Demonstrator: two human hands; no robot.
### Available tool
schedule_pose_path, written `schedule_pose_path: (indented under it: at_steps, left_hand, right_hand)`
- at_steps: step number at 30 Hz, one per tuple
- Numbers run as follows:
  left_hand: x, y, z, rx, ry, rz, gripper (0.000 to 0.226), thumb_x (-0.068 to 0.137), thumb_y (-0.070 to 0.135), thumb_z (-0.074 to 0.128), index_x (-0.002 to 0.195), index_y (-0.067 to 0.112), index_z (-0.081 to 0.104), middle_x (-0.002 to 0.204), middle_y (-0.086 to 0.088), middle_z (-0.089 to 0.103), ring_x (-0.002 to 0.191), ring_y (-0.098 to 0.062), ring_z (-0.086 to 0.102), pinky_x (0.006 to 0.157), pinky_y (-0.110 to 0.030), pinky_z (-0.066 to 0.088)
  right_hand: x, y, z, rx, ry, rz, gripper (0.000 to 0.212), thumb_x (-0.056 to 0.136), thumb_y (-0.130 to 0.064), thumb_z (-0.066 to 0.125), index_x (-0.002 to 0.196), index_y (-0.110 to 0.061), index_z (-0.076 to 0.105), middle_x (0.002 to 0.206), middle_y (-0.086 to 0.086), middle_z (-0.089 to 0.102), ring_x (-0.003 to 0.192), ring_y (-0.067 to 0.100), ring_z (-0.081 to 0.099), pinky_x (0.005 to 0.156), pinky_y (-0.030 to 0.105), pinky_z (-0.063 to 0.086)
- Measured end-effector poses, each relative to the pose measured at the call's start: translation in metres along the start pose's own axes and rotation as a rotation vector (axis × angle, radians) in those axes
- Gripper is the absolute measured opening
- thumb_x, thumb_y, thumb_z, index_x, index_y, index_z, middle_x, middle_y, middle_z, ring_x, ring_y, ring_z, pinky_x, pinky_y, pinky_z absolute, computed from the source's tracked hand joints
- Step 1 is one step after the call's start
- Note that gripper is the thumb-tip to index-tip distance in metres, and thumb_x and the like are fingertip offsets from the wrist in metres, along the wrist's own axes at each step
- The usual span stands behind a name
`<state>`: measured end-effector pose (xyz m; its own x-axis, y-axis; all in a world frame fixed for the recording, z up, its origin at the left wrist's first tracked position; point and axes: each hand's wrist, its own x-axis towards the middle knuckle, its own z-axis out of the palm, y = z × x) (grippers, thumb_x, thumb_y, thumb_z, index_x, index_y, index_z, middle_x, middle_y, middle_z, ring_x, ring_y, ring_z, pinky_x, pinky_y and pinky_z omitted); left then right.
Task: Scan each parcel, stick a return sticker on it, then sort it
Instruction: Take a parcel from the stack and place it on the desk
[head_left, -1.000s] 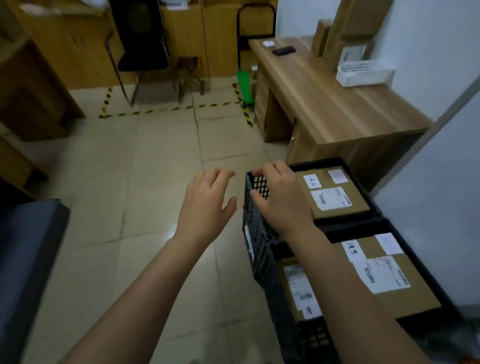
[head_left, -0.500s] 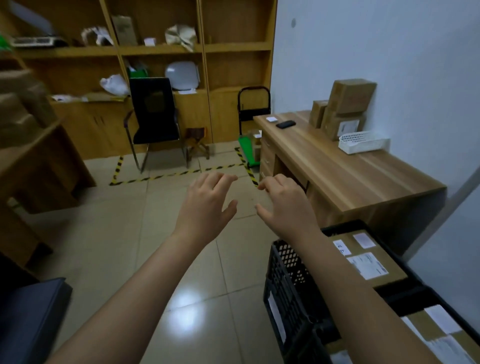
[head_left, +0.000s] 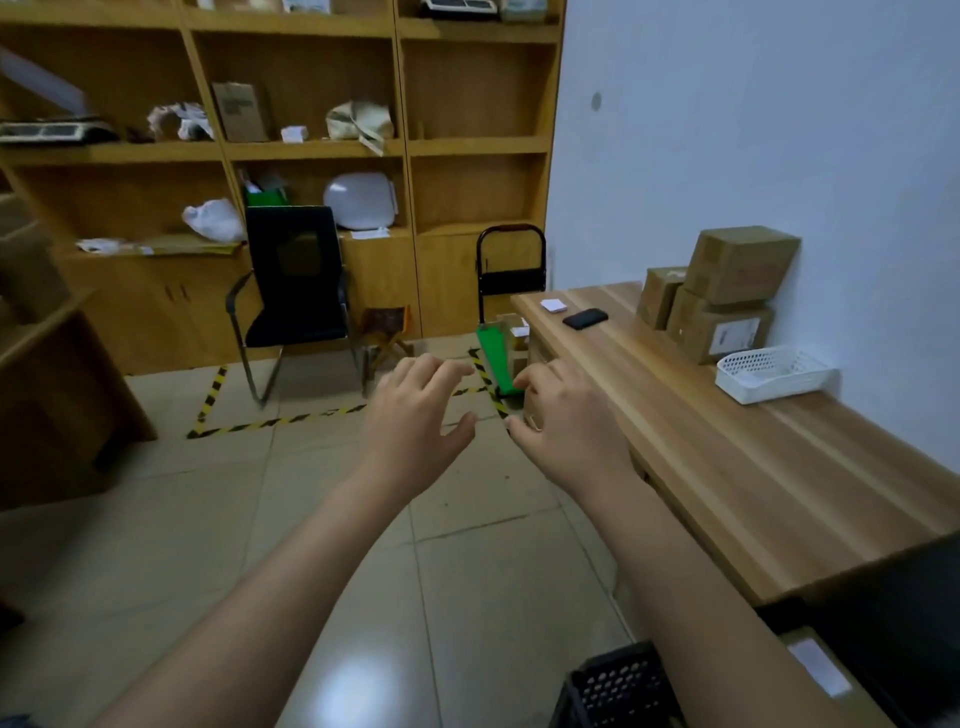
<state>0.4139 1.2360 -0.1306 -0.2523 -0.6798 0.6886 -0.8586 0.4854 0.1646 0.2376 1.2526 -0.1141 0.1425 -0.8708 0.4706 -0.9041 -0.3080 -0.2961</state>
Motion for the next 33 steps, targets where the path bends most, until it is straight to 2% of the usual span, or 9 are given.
schedule_pose_path:
  at_steps: [5,10,14,20,26,31,33]
  left_hand:
    - [0.061,-0.041,0.055,-0.052,-0.042,0.026,0.04,0.082,0.028,0.072,0.118,0.016,0.06,0.109,-0.001,0.062,0.104,-0.023,0.056,0.089,-0.039,0.045]
    - [0.13,-0.092,0.117,-0.104,-0.1,0.111,0.04,0.084,0.031,0.068,0.121,0.018,0.058,0.114,0.0,0.061,0.109,-0.022,0.054,0.092,-0.039,0.045]
    - [0.197,-0.133,0.162,-0.168,-0.104,0.184,0.039,0.083,0.031,0.069,0.119,0.019,0.058,0.114,0.002,0.06,0.109,-0.02,0.053,0.091,-0.036,0.044]
    - [0.293,-0.174,0.224,-0.25,-0.132,0.334,0.039,0.083,0.031,0.068,0.119,0.021,0.059,0.115,0.002,0.059,0.108,-0.02,0.051,0.09,-0.034,0.043]
    - [0.357,-0.187,0.3,-0.285,-0.19,0.458,0.036,0.082,0.031,0.068,0.115,0.019,0.06,0.111,0.001,0.06,0.105,-0.022,0.053,0.089,-0.036,0.043]
    - [0.415,-0.175,0.371,-0.321,-0.233,0.497,0.035,0.083,0.032,0.066,0.115,0.021,0.058,0.107,0.005,0.057,0.101,-0.019,0.052,0.086,-0.032,0.041]
    - [0.442,-0.163,0.4,-0.358,-0.239,0.514,0.035,0.083,0.032,0.066,0.116,0.022,0.058,0.108,0.005,0.057,0.102,-0.017,0.051,0.087,-0.028,0.036]
  right_hand:
    - [0.069,0.031,0.035,-0.048,-0.026,0.049,0.032,0.087,-0.032,0.063,0.116,-0.021,0.056,0.115,-0.003,0.055,0.106,0.015,0.049,0.089,0.029,0.042]
    - [0.143,0.058,0.068,-0.113,-0.019,0.144,0.029,0.089,-0.03,0.061,0.115,-0.022,0.054,0.115,-0.003,0.051,0.104,0.015,0.045,0.08,0.026,0.036]
    - [0.214,0.076,0.095,-0.154,0.023,0.227,0.036,0.089,-0.03,0.061,0.123,-0.025,0.051,0.121,-0.006,0.049,0.113,0.015,0.045,0.089,0.027,0.038]
    - [0.295,0.106,0.122,-0.23,0.071,0.354,0.033,0.087,-0.025,0.062,0.118,-0.024,0.054,0.116,-0.006,0.051,0.11,0.016,0.046,0.091,0.028,0.037]
    - [0.342,0.164,0.142,-0.273,0.082,0.499,0.034,0.088,-0.03,0.065,0.12,-0.026,0.054,0.12,-0.009,0.05,0.113,0.012,0.047,0.096,0.03,0.043]
    - [0.381,0.232,0.156,-0.305,0.112,0.546,0.035,0.086,-0.029,0.067,0.119,-0.026,0.055,0.117,-0.008,0.053,0.11,0.013,0.049,0.094,0.031,0.043]
    - [0.399,0.264,0.156,-0.316,0.134,0.572,0.034,0.086,-0.028,0.066,0.119,-0.026,0.055,0.116,-0.008,0.053,0.109,0.012,0.049,0.093,0.03,0.044]
